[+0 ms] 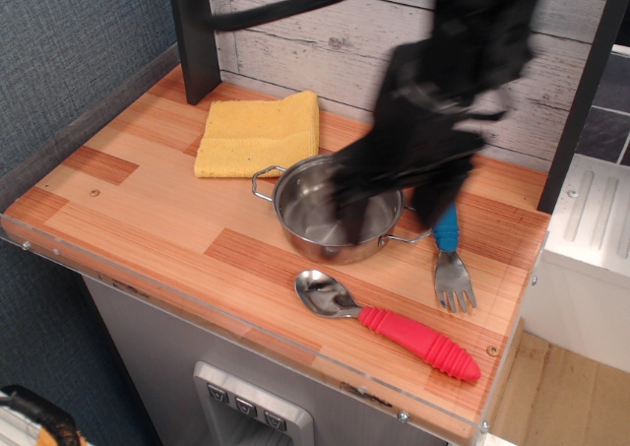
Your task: Slide the silver pan into the empty corner.
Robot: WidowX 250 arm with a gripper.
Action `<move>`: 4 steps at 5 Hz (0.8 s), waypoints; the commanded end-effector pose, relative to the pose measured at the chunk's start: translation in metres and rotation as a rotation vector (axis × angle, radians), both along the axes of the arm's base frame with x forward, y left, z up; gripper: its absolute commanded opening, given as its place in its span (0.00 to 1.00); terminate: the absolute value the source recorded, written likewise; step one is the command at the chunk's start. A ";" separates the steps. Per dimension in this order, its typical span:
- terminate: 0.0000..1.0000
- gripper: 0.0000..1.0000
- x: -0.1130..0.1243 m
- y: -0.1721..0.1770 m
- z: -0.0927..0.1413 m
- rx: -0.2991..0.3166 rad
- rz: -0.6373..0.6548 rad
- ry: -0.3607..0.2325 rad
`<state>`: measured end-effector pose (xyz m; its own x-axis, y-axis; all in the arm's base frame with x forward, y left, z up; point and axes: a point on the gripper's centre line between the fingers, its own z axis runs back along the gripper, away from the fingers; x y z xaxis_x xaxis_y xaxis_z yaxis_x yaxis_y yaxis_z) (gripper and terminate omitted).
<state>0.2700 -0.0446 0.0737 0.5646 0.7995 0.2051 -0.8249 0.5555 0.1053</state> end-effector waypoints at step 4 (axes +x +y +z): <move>0.00 1.00 0.005 0.065 -0.020 -0.075 0.164 -0.126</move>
